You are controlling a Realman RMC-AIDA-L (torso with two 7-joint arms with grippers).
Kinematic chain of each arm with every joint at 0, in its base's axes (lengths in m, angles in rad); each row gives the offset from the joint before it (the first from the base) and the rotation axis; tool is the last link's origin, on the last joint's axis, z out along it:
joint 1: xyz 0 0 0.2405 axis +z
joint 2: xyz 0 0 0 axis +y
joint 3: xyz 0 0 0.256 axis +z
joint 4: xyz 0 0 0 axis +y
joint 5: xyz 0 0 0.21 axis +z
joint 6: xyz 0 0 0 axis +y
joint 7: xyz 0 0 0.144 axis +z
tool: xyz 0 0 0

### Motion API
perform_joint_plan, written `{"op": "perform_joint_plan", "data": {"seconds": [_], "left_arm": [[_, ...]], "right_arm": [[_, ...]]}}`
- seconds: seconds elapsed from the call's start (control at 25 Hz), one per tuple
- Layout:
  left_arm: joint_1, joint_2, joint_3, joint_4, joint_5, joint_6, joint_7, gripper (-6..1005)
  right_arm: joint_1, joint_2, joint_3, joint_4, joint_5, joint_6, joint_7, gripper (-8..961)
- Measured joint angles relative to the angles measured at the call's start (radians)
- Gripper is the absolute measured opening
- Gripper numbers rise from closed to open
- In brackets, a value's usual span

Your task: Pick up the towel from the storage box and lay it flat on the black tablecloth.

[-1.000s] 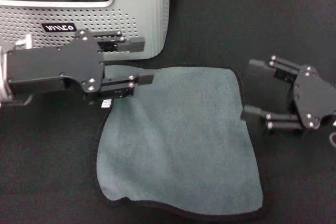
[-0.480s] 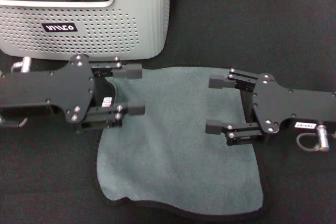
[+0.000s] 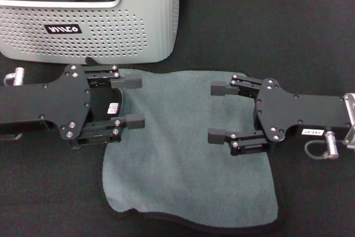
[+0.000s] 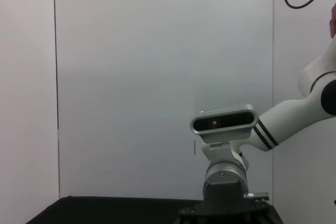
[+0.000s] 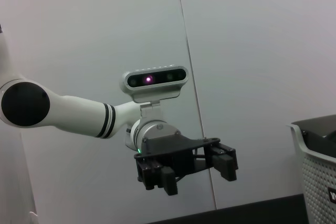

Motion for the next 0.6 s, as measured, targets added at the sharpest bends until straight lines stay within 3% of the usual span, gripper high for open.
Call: {"op": "perform_joint_plan", "data": {"seconds": [0.6], "left_arm": [[-0.012,-0.001,-0.023,-0.023,0.02,-0.009,0.001,604]], "right_arm": [[-0.006,0.002,0.001,0.013,0.004,0.0,0.001,877]]}}
